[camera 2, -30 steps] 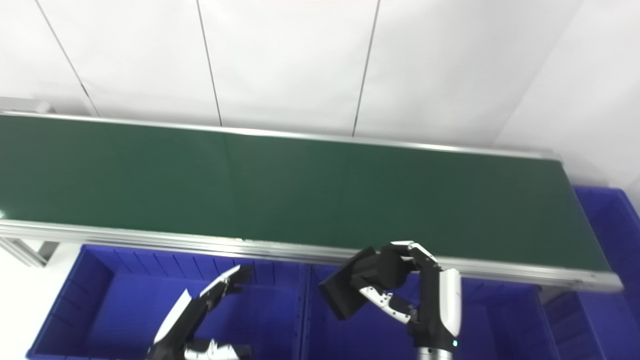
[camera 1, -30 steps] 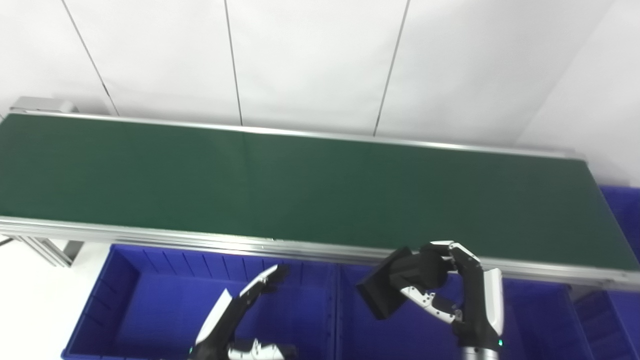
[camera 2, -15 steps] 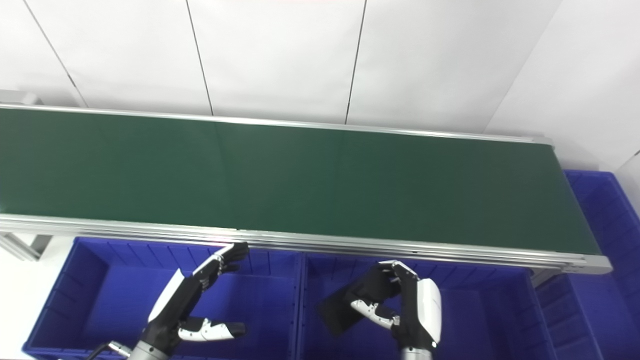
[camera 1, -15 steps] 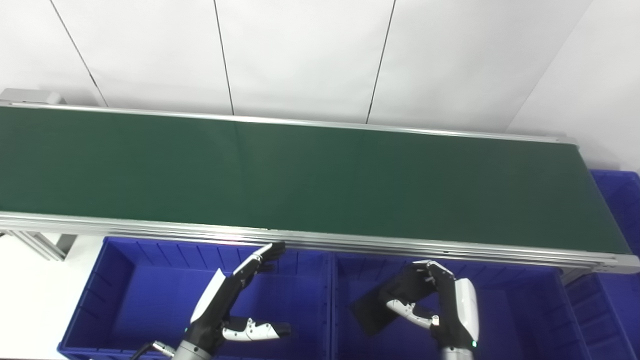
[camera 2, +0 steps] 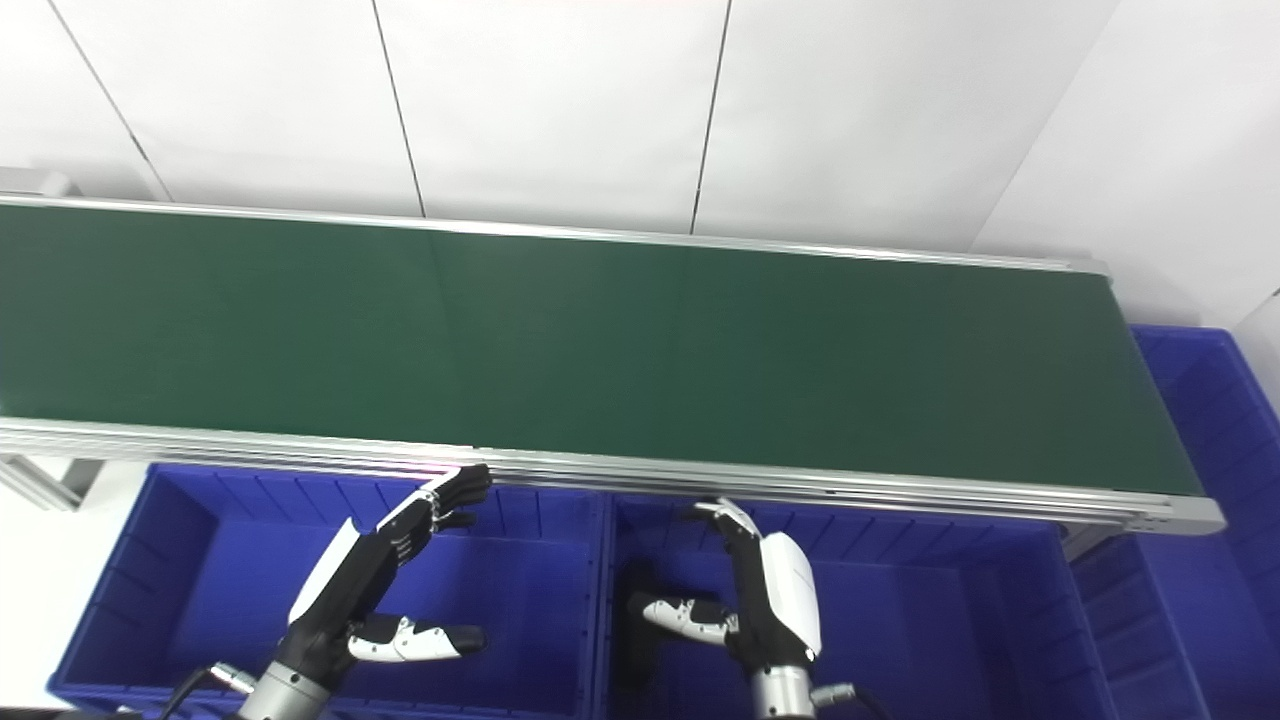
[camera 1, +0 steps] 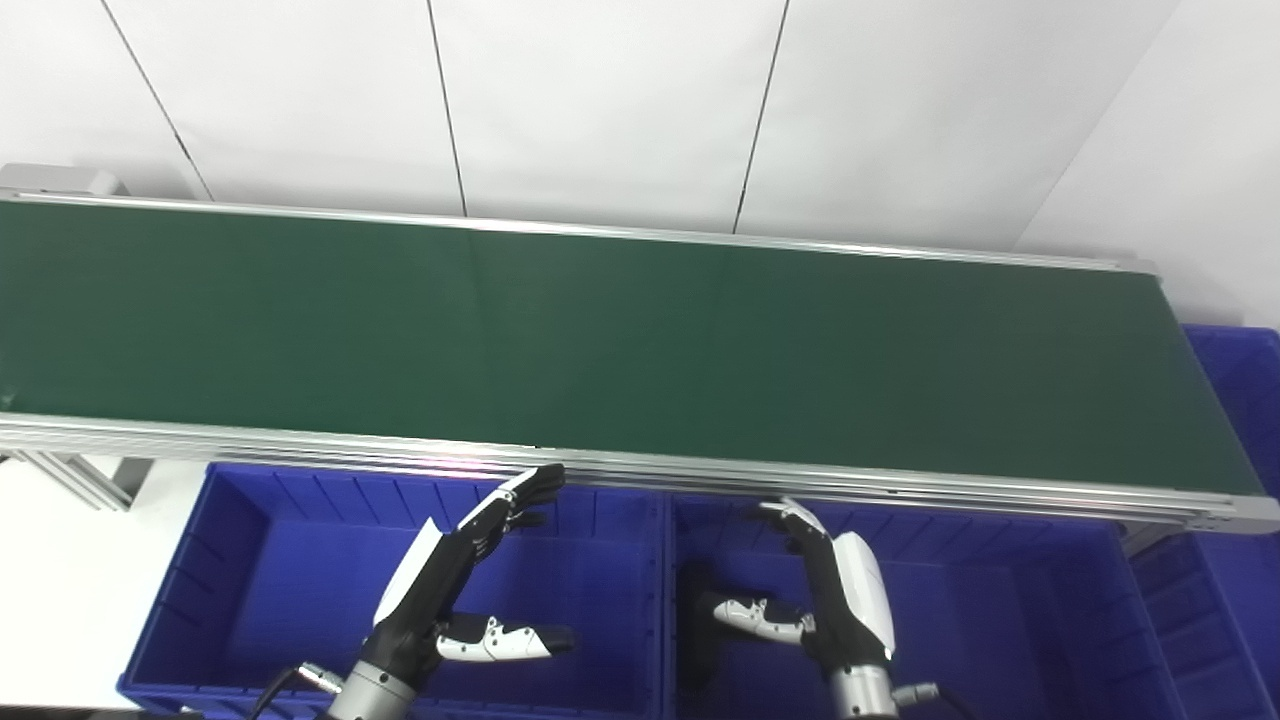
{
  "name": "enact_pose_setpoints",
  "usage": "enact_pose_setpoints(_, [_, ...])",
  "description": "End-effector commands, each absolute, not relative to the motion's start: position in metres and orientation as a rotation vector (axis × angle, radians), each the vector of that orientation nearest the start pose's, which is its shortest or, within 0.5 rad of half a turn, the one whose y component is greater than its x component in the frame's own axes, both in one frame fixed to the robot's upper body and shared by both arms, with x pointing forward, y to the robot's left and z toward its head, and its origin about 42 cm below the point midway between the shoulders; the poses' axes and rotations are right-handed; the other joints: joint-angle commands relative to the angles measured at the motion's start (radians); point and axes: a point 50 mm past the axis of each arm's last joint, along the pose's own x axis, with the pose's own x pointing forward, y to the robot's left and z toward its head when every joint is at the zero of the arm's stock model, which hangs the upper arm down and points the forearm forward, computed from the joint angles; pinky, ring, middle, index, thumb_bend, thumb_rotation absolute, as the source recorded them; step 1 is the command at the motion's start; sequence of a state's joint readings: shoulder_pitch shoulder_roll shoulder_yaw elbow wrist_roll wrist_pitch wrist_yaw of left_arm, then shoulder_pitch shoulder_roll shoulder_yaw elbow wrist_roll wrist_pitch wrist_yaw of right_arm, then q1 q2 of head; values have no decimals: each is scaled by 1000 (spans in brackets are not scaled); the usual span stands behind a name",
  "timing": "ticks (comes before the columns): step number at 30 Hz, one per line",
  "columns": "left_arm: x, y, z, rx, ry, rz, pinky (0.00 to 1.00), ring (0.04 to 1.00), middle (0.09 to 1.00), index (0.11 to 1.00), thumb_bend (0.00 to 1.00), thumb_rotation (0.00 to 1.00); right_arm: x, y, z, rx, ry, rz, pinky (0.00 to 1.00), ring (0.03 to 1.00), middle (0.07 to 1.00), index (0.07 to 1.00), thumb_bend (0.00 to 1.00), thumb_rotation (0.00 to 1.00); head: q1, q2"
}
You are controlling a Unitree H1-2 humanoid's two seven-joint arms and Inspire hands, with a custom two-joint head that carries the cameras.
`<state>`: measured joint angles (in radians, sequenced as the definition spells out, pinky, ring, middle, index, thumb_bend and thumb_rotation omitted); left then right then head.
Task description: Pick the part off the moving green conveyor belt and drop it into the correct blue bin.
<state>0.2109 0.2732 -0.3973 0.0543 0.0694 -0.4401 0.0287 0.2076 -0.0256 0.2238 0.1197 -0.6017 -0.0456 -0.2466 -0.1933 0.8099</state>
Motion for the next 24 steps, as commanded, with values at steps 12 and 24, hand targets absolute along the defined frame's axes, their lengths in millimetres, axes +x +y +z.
enact_pose_setpoints(12, [186, 201, 59, 204, -198, -410, 822, 868, 879, 877, 767, 418, 170, -186, 84, -582, -202, -84, 782, 891, 934, 952, 838, 474, -2, -1])
enact_pose_setpoints(24, [187, 200, 58, 195, -192, -410, 819, 870, 882, 878, 778, 430, 167, -204, 76, -230, -172, 162, 792, 856, 887, 933, 895, 368, 0, -3])
